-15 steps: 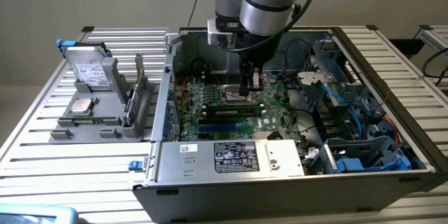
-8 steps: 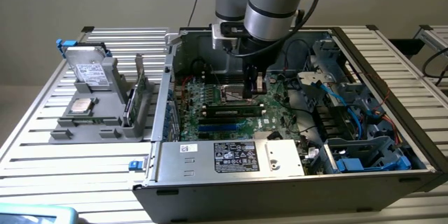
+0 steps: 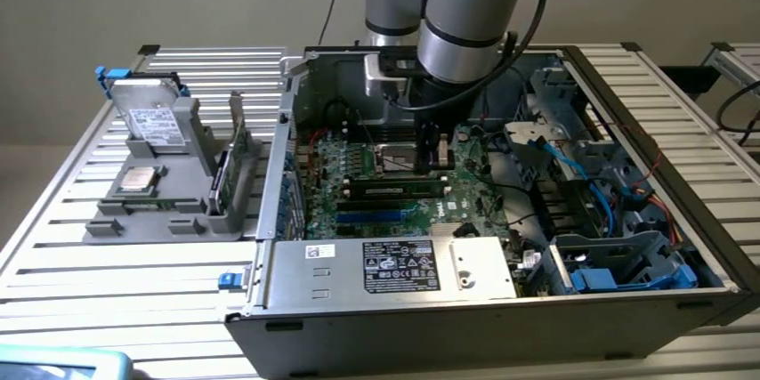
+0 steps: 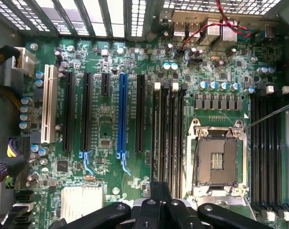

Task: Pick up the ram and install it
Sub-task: 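Press down the ram until it locks into place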

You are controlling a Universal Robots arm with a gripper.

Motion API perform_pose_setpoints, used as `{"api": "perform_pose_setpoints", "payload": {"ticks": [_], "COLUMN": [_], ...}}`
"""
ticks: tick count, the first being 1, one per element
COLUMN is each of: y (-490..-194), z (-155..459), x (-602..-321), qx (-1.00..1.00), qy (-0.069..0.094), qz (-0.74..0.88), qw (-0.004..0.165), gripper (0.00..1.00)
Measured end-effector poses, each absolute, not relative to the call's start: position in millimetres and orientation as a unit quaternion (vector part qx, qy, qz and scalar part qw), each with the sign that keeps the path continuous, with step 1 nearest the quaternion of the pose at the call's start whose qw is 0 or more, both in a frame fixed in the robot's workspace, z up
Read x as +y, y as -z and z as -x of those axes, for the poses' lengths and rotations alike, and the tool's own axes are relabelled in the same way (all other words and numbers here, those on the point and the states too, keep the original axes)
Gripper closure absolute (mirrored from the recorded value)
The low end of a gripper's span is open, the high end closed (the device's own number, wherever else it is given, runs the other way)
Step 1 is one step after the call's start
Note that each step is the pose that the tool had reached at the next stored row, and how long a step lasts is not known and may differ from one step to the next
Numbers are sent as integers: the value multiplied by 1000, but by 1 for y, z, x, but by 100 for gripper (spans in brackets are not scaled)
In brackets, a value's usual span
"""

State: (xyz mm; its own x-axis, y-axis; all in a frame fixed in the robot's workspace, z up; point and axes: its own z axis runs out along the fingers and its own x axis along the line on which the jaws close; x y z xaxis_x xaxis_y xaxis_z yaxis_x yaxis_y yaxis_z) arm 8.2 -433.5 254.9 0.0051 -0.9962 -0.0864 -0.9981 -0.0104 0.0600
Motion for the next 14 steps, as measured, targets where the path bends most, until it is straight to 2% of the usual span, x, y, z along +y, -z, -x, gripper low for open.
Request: {"api": "perform_pose_setpoints", "payload": {"ticks": [14], "y": [-239], "z": [-10], "x": [-436], "qx": [703], "qy": [-56], "qz": [709], "qw": [13], "gripper": [89]}}
